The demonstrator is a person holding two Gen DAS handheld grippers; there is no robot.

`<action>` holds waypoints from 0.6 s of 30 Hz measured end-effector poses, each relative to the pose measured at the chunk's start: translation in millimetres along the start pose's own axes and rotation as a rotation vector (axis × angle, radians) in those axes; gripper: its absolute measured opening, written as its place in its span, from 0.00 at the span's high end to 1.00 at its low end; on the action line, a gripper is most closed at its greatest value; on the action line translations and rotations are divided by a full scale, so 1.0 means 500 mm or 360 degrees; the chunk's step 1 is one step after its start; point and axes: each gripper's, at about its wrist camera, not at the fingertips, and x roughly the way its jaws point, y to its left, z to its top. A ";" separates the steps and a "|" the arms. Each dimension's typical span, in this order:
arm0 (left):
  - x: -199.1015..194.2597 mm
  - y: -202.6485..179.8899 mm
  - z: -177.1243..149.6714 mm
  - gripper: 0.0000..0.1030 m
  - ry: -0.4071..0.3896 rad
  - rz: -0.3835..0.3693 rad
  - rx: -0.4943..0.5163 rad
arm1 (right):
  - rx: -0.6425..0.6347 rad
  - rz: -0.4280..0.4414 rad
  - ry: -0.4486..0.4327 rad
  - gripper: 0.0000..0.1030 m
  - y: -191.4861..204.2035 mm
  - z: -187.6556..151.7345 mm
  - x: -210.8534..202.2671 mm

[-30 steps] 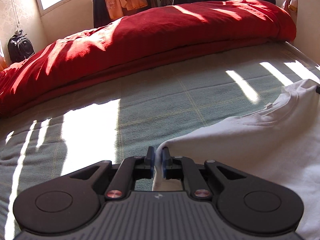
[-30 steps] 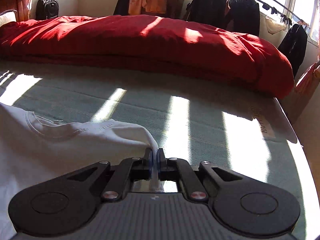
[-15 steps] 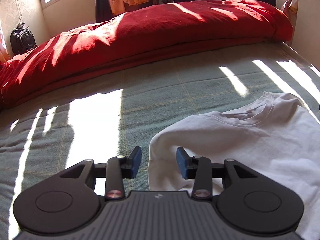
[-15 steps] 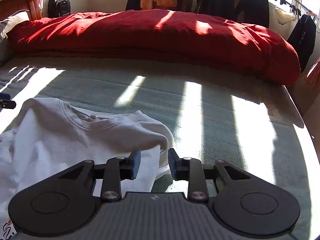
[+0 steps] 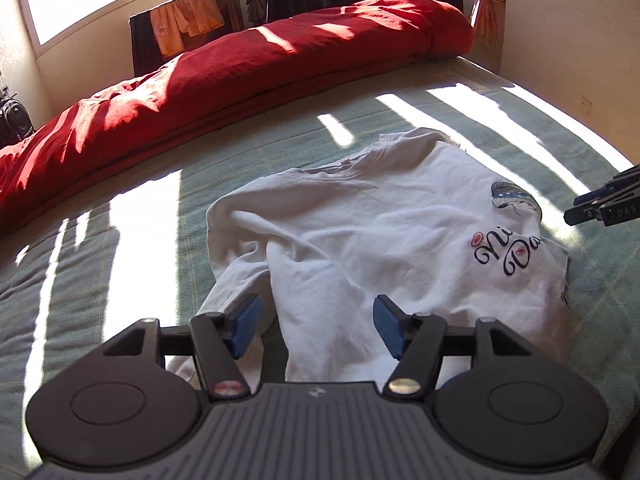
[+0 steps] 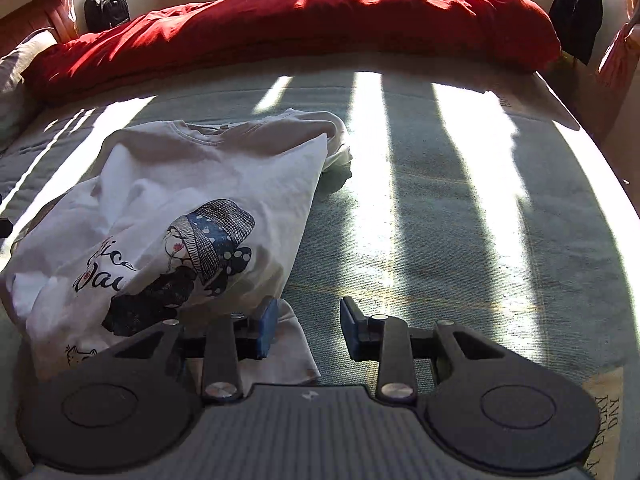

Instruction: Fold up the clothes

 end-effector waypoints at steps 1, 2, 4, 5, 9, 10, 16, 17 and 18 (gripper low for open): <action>-0.011 -0.015 -0.012 0.37 -0.0014 -0.0002 -0.0009 | 0.0026 0.0006 0.0001 0.63 0.000 -0.016 -0.003; -0.022 -0.029 -0.023 0.35 -0.0028 -0.0005 -0.0017 | 0.0049 0.0013 -0.0001 0.63 -0.001 -0.030 -0.004; -0.040 -0.056 -0.044 0.34 -0.0049 -0.0010 -0.0035 | 0.0099 0.0034 -0.0005 0.63 -0.003 -0.058 -0.003; -0.044 -0.067 -0.052 0.33 -0.0053 -0.0013 -0.0044 | 0.0126 0.0047 -0.0008 0.63 -0.005 -0.071 -0.001; -0.059 -0.112 -0.085 0.33 -0.0068 -0.0025 -0.0083 | 0.0175 0.0060 -0.0046 0.63 -0.008 -0.100 0.017; -0.063 -0.123 -0.094 0.33 -0.0072 -0.0028 -0.0092 | 0.0195 0.0062 -0.0051 0.63 -0.011 -0.102 0.026; -0.067 -0.161 -0.110 0.33 -0.0078 -0.0032 -0.0109 | 0.0334 0.0058 -0.0108 0.57 -0.030 -0.102 0.077; -0.066 -0.165 -0.107 0.33 -0.0082 -0.0027 -0.0102 | 0.0344 0.0061 -0.0115 0.53 -0.029 -0.102 0.084; -0.065 -0.167 -0.105 0.33 -0.0085 -0.0024 -0.0097 | 0.0344 0.0064 -0.0123 0.51 -0.024 -0.101 0.088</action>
